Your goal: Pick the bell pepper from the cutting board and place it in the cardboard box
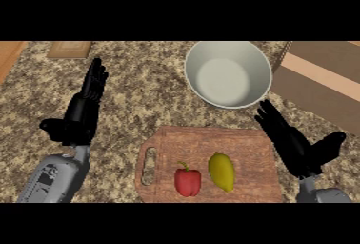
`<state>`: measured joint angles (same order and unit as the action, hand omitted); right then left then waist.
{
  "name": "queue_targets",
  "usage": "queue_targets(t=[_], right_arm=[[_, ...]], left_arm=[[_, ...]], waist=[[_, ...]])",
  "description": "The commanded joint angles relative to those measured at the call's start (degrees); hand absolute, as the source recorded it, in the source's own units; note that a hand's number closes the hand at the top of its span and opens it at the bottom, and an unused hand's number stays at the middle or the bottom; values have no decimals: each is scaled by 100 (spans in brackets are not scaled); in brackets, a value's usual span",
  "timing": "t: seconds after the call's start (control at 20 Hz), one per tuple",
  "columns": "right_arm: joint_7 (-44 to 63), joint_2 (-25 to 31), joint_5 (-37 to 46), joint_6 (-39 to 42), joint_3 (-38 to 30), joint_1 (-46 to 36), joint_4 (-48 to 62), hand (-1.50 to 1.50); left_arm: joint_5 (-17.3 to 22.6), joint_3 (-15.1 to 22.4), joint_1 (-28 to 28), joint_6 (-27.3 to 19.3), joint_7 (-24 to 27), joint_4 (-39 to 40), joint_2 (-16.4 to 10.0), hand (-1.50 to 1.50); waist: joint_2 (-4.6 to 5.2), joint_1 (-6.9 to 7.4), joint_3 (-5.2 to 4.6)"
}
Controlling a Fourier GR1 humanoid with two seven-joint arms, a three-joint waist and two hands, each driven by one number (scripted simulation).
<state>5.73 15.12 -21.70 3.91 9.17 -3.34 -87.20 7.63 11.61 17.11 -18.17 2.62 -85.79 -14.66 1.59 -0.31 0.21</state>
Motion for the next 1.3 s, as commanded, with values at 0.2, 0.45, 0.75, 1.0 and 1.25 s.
queue_targets(t=[0.2,0.45,0.75,1.0,1.25], right_arm=[[-362,728,1923,-1240,-119,-831,-2161,-150],[655,1842,3710,-1492,145,-714,-3070,-150],[1622,2499,5462,-821,1314,-495,-4500,-150],[3046,2611,6430,283,2364,-787,-5197,-150],[4187,2647,6344,1569,3218,-1481,-4835,-150]], left_arm=[[-380,172,-188,710,38,105,-918,0],[-259,281,-417,1254,135,79,-1216,0],[-123,98,-437,1541,336,-54,-1434,0],[-36,62,-372,1680,196,-142,-1443,0],[-135,252,-264,1668,174,-97,-1238,0]], waist=[[-453,-258,-92],[-375,-377,-88],[-272,-184,-60],[-240,-52,-65],[-230,23,-78]])
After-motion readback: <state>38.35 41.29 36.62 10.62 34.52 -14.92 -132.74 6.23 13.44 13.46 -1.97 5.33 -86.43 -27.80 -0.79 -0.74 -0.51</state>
